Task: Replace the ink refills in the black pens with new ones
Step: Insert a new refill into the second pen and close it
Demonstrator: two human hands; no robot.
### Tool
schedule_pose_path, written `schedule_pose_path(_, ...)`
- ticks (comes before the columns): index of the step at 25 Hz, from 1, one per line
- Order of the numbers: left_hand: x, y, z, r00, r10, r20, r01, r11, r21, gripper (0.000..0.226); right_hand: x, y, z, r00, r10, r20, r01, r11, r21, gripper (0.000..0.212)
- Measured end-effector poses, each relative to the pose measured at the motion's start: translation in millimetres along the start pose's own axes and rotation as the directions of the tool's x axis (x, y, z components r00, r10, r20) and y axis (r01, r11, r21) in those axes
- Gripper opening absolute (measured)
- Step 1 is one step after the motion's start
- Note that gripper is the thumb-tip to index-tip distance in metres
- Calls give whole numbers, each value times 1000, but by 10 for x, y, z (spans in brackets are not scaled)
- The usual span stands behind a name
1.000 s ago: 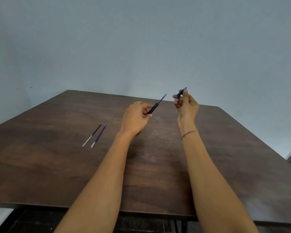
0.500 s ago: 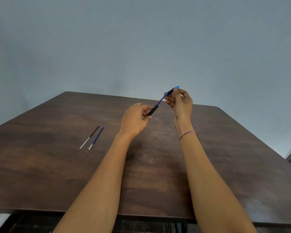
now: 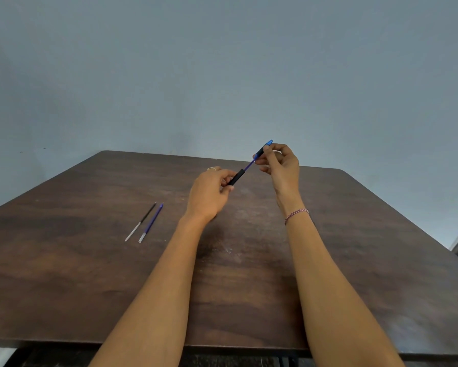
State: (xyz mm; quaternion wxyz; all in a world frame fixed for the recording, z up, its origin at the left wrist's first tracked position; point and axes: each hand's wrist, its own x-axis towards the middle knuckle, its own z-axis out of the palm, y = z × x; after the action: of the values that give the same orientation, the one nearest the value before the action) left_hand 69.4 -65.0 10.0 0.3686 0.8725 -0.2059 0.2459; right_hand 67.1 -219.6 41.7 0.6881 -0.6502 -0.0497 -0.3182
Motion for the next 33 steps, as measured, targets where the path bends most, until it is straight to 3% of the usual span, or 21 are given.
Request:
schedule_pose_path(4,6,-8,17,1000,8,3,-8,1000,5,33,13,-1,-30,999,33,10,-33,999,17,6)
schedule_pose_path(9,6,-25,26,1000,11,-3,-11,1000,-5,32,-51,78,30,984,92,152,-84,995,-61,14)
schedule_pose_path(20,12,-15,25,1000,8,-5,-8,1000,-19,33,-50,79,32,983,85,164,-86,996,0,15)
schedule_pose_path(33,12,-6,21,1000,-3,-8,3,1000,-16,34,-54,99,22,967,111,228,-101,993,-56,16)
